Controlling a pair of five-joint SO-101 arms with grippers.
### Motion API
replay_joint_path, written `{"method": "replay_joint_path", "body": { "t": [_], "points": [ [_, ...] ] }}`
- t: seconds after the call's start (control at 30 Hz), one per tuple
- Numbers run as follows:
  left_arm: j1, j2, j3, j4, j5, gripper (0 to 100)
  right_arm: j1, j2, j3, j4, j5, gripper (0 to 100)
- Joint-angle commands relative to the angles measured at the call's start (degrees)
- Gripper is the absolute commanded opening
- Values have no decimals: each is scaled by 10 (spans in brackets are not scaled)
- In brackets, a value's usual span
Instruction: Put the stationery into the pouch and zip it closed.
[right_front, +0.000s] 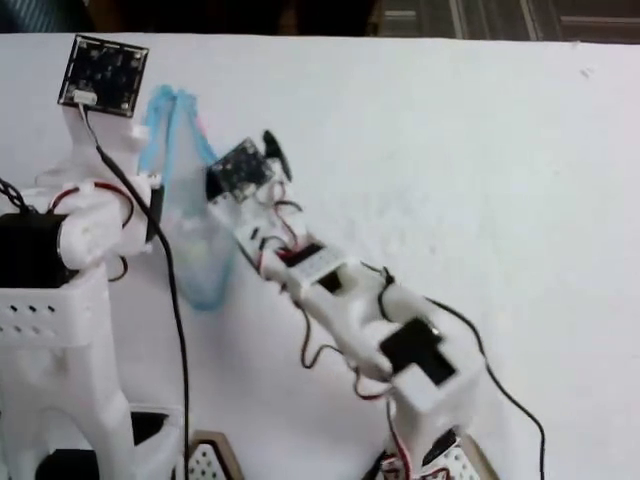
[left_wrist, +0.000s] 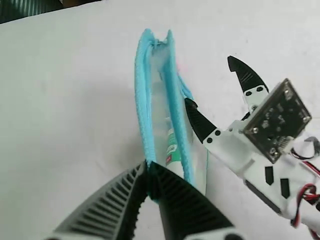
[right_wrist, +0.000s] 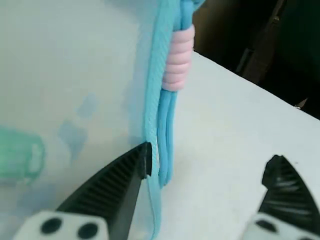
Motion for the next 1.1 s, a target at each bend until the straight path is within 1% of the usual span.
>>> {"method": "replay_joint_path", "body": {
  "t": [0.0, 0.17, 0.27, 0.3, 0.37, 0.47, 0.53, 0.57, 0.67, 0.8, 0.9, 1.0, 1.07],
  "points": [
    [2, 36, 8, 6, -4, 24, 21, 59, -75, -18, 5, 351],
    [2, 37, 8, 4, -4, 24, 38, 133, -154, -18, 4, 351],
    [2, 37, 4, 3, -4, 24, 59, 139, -166, -17, 1, 347],
    [2, 37, 3, 0, -4, 24, 66, 134, -164, -16, 1, 331],
    [2, 33, 2, -19, -13, 24, 89, 112, -153, -6, 1, 267],
    [2, 33, -32, -33, -40, 24, 125, 55, -120, 12, 0, 114],
    [2, 36, -76, -34, -56, 24, 153, 8, -92, 11, 0, 24],
    [2, 37, -103, -34, -66, 24, 167, -16, -79, 11, 0, 12],
    [14, 38, -173, -33, -89, 24, 213, -94, -32, 12, 0, 58],
    [40, 38, -241, -29, -108, 24, 271, -187, 25, 12, 0, 41],
    [44, 38, -279, -29, -108, 24, 313, -243, 67, 12, -1, 26],
    [50, 38, -302, -31, -128, 24, 356, -293, 121, 12, -49, 27],
    [53, 36, -302, -18, -135, 24, 379, -331, 163, 13, -75, 56]
  ]
}}
